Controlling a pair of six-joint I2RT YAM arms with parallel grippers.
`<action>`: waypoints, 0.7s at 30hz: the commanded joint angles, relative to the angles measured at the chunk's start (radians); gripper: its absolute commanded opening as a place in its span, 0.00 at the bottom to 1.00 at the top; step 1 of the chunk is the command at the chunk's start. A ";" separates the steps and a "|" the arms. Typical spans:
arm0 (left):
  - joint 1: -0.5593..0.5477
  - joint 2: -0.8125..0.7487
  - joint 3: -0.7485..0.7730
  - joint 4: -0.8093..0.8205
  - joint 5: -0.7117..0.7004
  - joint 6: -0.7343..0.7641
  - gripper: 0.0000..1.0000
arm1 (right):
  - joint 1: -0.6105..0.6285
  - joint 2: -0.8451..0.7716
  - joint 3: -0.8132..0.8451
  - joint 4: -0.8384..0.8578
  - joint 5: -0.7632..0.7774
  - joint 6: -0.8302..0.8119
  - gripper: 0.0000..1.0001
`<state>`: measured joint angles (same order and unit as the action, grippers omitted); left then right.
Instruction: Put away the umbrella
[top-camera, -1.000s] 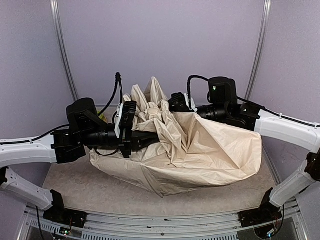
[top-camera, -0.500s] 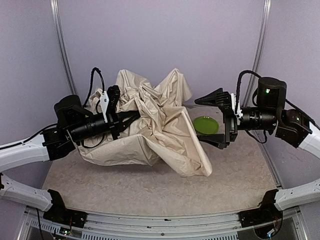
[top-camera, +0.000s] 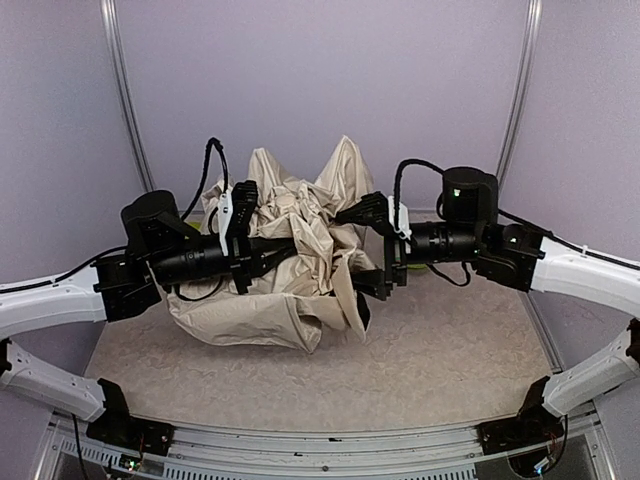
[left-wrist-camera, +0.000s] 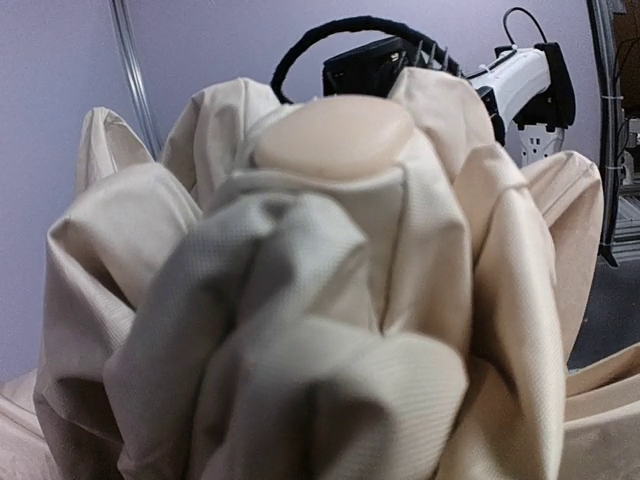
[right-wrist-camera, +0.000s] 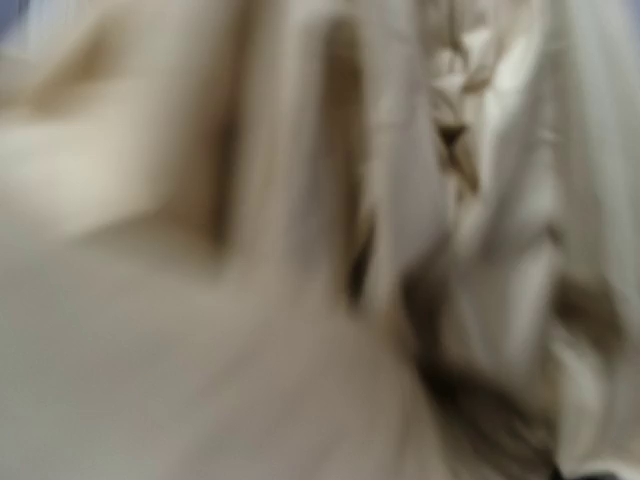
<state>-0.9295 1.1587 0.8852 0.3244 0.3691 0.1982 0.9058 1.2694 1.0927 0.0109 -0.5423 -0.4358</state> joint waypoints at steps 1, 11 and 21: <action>-0.041 0.041 0.082 0.034 0.085 0.024 0.02 | 0.031 0.127 0.101 0.135 -0.096 0.031 1.00; -0.065 0.168 0.133 0.096 0.190 -0.011 0.03 | 0.038 0.156 0.053 0.319 -0.209 0.106 0.70; -0.066 0.103 0.174 0.039 0.010 -0.022 0.82 | 0.020 0.033 -0.082 0.298 -0.046 0.116 0.15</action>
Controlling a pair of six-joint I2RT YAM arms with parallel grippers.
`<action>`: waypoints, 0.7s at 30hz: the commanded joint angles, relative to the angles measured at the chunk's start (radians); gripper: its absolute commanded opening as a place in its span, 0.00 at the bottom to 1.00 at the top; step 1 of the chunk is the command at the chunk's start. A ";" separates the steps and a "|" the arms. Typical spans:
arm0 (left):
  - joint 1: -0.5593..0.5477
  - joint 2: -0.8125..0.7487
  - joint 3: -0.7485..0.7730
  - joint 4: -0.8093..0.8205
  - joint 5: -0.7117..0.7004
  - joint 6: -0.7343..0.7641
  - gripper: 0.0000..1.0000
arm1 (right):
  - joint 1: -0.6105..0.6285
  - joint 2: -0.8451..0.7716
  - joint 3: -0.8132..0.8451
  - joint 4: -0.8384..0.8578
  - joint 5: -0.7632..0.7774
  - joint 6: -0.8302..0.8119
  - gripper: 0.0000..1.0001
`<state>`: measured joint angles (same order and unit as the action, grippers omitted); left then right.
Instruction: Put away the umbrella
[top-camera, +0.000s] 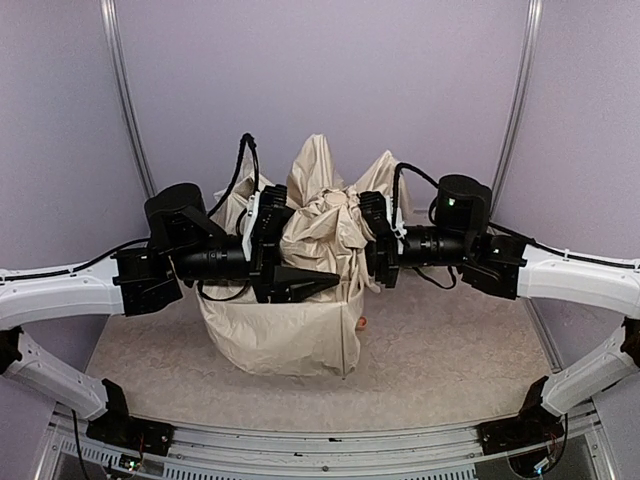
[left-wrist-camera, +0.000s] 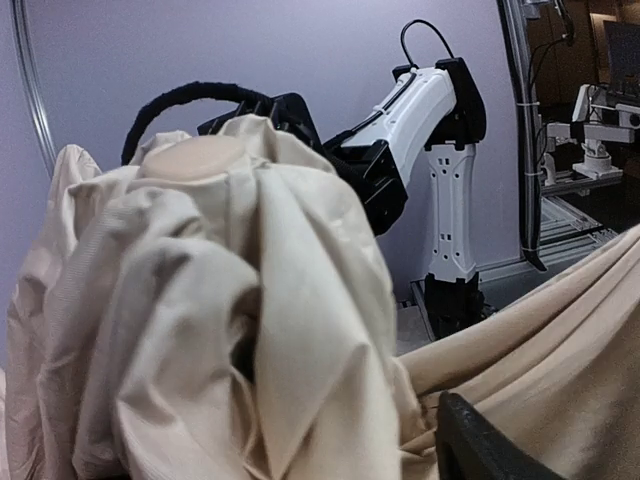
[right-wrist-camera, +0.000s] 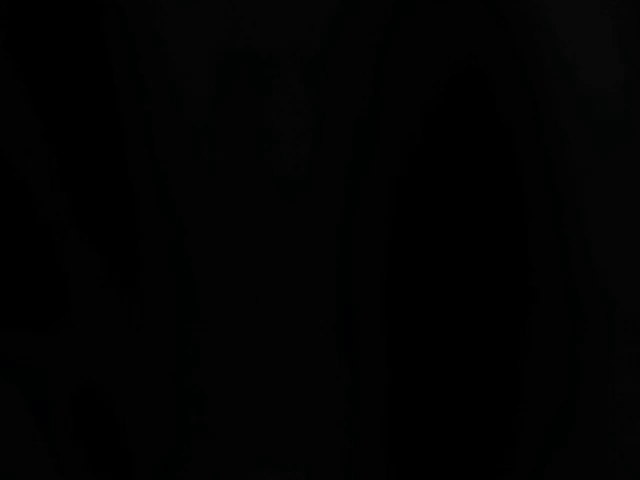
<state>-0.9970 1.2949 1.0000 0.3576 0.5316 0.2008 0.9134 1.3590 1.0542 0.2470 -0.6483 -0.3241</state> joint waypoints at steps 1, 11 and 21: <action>0.001 -0.054 0.063 -0.006 -0.194 -0.028 0.93 | 0.007 -0.074 -0.060 0.062 0.079 0.014 0.15; 0.003 -0.319 -0.037 -0.087 -0.415 -0.025 0.99 | -0.042 -0.162 -0.094 0.117 0.293 0.123 0.15; -0.038 -0.329 -0.257 0.028 -0.467 -0.127 0.99 | -0.050 -0.105 0.009 0.069 0.598 0.325 0.13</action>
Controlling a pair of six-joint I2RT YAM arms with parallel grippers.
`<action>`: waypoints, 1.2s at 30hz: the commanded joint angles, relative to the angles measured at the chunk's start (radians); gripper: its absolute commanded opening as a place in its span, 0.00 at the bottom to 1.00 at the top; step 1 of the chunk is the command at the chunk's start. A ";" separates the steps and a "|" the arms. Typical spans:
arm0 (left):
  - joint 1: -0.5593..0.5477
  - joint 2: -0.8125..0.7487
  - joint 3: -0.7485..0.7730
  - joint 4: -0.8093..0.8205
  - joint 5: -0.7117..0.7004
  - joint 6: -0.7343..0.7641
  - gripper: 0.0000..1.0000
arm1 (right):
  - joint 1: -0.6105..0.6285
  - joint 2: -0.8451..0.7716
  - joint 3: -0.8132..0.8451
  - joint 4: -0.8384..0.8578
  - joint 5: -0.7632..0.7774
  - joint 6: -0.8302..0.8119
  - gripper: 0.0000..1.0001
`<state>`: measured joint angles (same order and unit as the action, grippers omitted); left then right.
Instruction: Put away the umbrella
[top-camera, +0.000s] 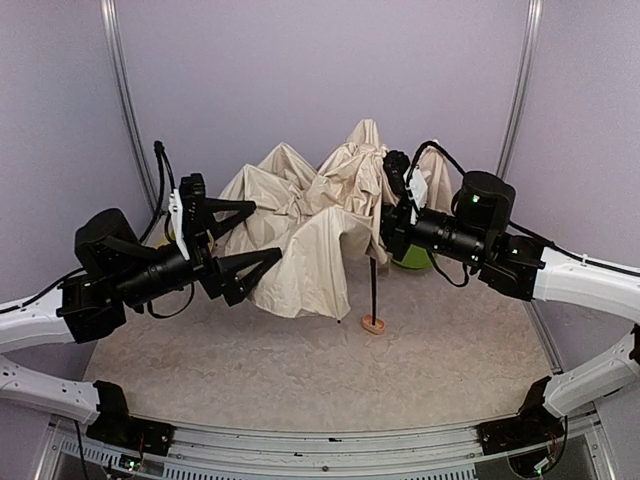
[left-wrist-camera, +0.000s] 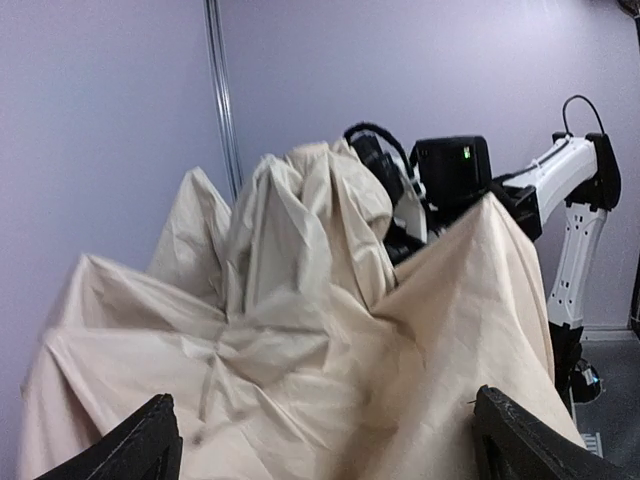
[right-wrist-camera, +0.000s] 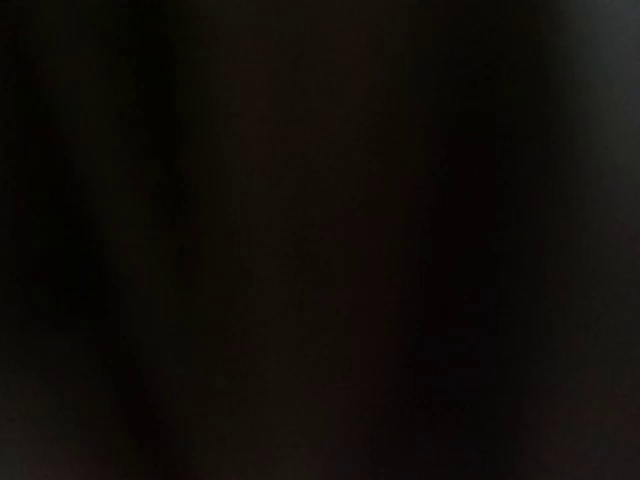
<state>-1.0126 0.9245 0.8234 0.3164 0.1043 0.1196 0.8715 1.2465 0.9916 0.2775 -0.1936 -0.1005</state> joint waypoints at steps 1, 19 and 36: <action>-0.029 0.053 -0.097 0.108 -0.044 -0.048 0.99 | -0.008 0.011 0.075 0.040 0.144 0.112 0.13; 0.026 0.407 0.112 0.404 0.204 -0.161 0.99 | 0.057 0.096 0.065 0.086 -0.491 -0.038 0.22; 0.062 0.474 0.111 0.521 0.453 -0.272 0.43 | 0.078 0.067 0.017 0.082 -0.404 -0.122 0.59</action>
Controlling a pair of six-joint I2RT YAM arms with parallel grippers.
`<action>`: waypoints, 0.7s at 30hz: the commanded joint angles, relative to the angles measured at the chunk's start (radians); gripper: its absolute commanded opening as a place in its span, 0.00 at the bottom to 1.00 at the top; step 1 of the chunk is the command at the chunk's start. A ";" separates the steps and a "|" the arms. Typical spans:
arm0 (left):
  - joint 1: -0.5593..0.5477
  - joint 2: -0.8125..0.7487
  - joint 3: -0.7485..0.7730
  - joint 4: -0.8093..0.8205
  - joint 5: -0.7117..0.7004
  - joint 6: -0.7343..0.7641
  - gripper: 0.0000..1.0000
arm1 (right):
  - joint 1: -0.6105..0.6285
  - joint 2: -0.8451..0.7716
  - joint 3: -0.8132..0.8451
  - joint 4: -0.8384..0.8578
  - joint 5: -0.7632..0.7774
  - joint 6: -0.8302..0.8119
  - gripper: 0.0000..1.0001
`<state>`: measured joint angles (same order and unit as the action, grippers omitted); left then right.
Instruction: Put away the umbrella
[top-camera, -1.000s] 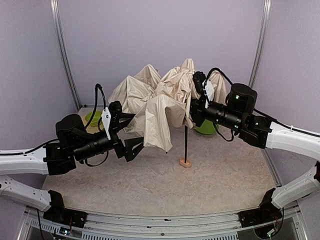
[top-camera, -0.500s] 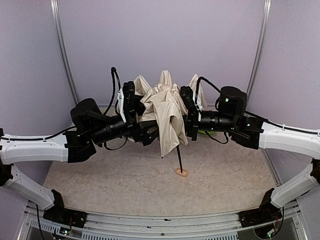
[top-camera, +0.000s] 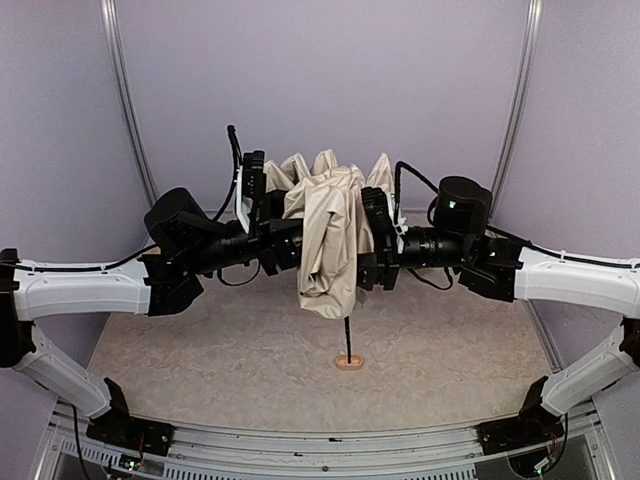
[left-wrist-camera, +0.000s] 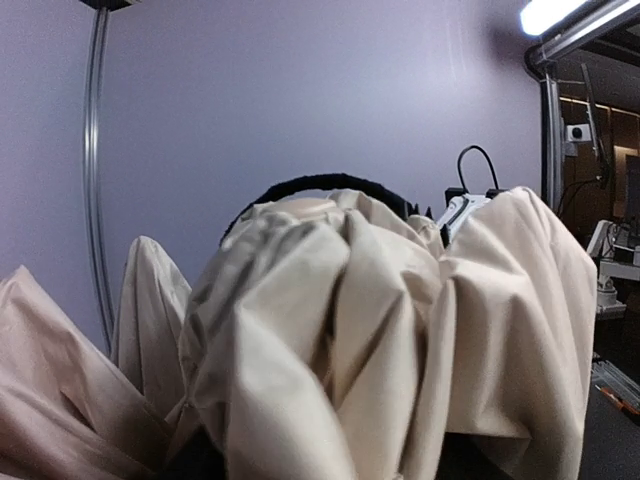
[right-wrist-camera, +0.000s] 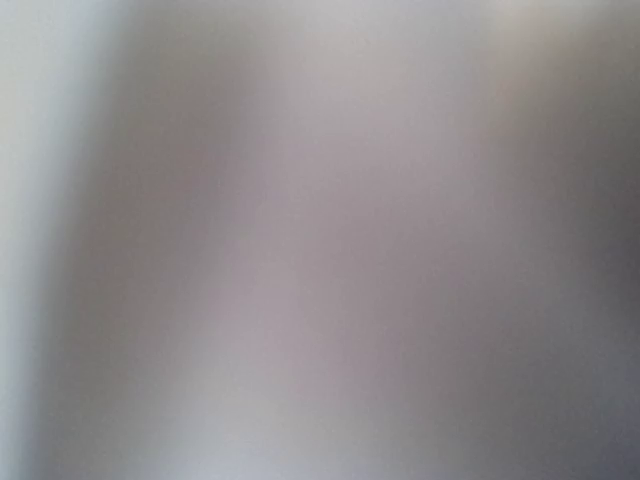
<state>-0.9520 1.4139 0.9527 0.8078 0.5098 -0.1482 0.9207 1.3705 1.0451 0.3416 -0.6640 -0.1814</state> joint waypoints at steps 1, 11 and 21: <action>0.003 -0.024 -0.031 0.035 0.045 0.002 0.36 | 0.028 -0.070 -0.046 0.012 0.080 -0.044 0.63; 0.056 -0.099 -0.104 -0.019 0.015 0.037 0.02 | 0.027 -0.171 -0.058 -0.186 0.207 -0.070 1.00; 0.139 -0.213 -0.199 -0.053 0.067 0.139 0.00 | 0.005 -0.477 -0.059 -0.557 0.179 -0.138 1.00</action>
<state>-0.8379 1.2274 0.7826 0.8276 0.5163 -0.0700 0.9409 1.0008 0.9890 -0.0715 -0.4381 -0.2779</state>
